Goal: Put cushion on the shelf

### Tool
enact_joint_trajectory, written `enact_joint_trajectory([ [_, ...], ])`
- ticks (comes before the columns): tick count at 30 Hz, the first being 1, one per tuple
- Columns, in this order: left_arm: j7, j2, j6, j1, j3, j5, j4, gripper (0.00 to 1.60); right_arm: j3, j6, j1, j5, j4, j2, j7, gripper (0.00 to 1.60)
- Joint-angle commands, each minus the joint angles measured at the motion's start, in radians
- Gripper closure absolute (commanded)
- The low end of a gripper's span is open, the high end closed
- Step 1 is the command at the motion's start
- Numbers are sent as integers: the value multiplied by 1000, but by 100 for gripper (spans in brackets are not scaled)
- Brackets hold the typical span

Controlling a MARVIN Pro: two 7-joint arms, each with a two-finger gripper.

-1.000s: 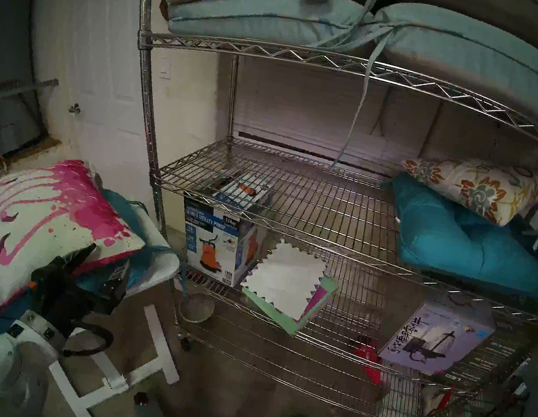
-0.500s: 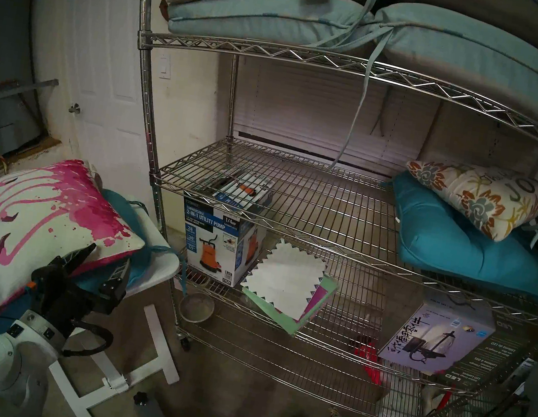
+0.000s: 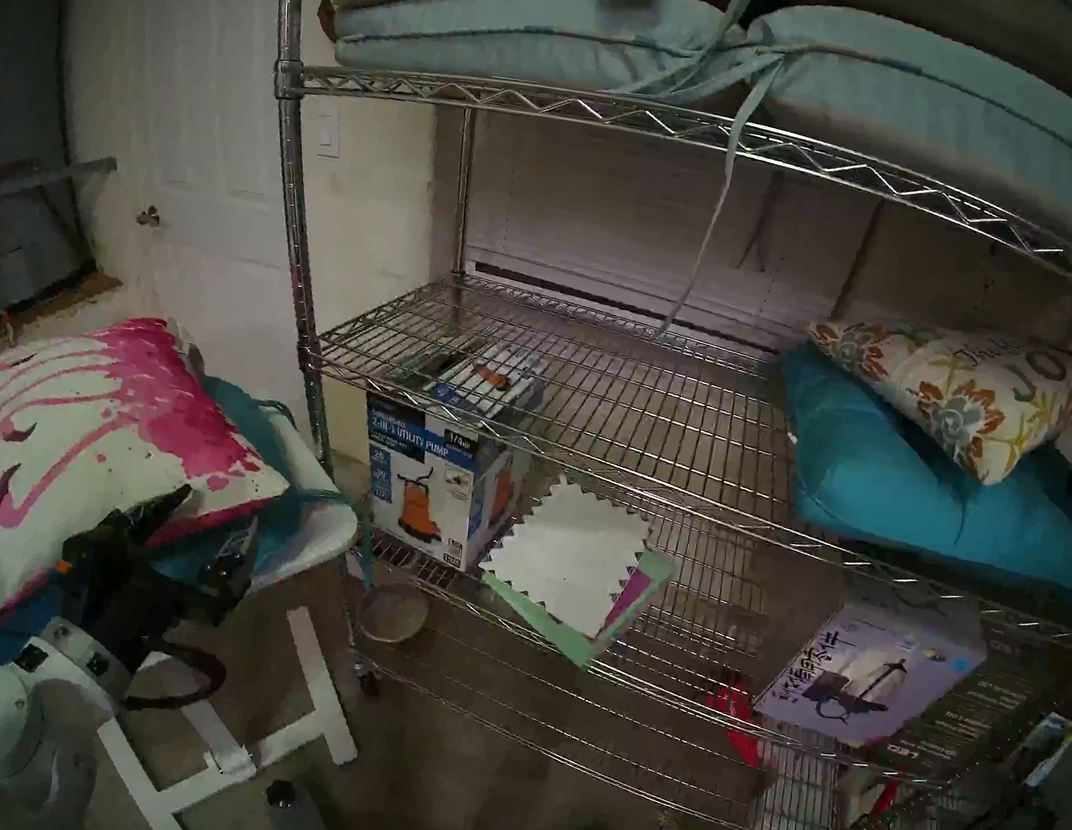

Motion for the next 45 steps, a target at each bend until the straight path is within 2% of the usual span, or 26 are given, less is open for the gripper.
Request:
enact_joint_trajectory([
  [1, 1, -1, -3, -1, 1, 1, -20, 0, 61, 1, -109, 77, -77, -10, 25, 0],
  [6, 0, -1, -4, -2, 1, 0, -18, 0, 106, 1, -194, 126, -155, -33, 45, 0],
  [7, 0, -1, -4, -2, 1, 0, -18, 0, 108, 1, -187, 129, -153, -35, 50, 0],
  [23, 0, -1, -4, -3, 1, 0, -16, 0, 301, 1, -397, 249, -369, -111, 136, 0],
  [28, 0, -1, -4, -3, 1, 0, -17, 0, 379, 1, -466, 264, -424, -158, 192, 0],
  [29, 0, -1, -4, -3, 1, 0, -17, 0, 379, 1, -466, 264, -424, -158, 192, 0],
  [31, 0, -1, -4, -3, 1, 0, -17, 0, 432, 1, -524, 278, -461, -190, 229, 0],
  [34, 0, -1, -4, -3, 1, 0, -17, 0, 464, 1, -532, 277, -476, -211, 257, 0],
  [35, 0, -1, -4, -2, 1, 0, -18, 0, 499, 1, -564, 292, -512, -234, 285, 0],
  [37, 0, -1, -4, -2, 1, 0, -18, 0, 525, 1, -592, 310, -539, -248, 310, 0],
  [45, 0, -2, -4, -2, 1, 0, -19, 0, 597, 1, -667, 403, -646, -292, 399, 0],
])
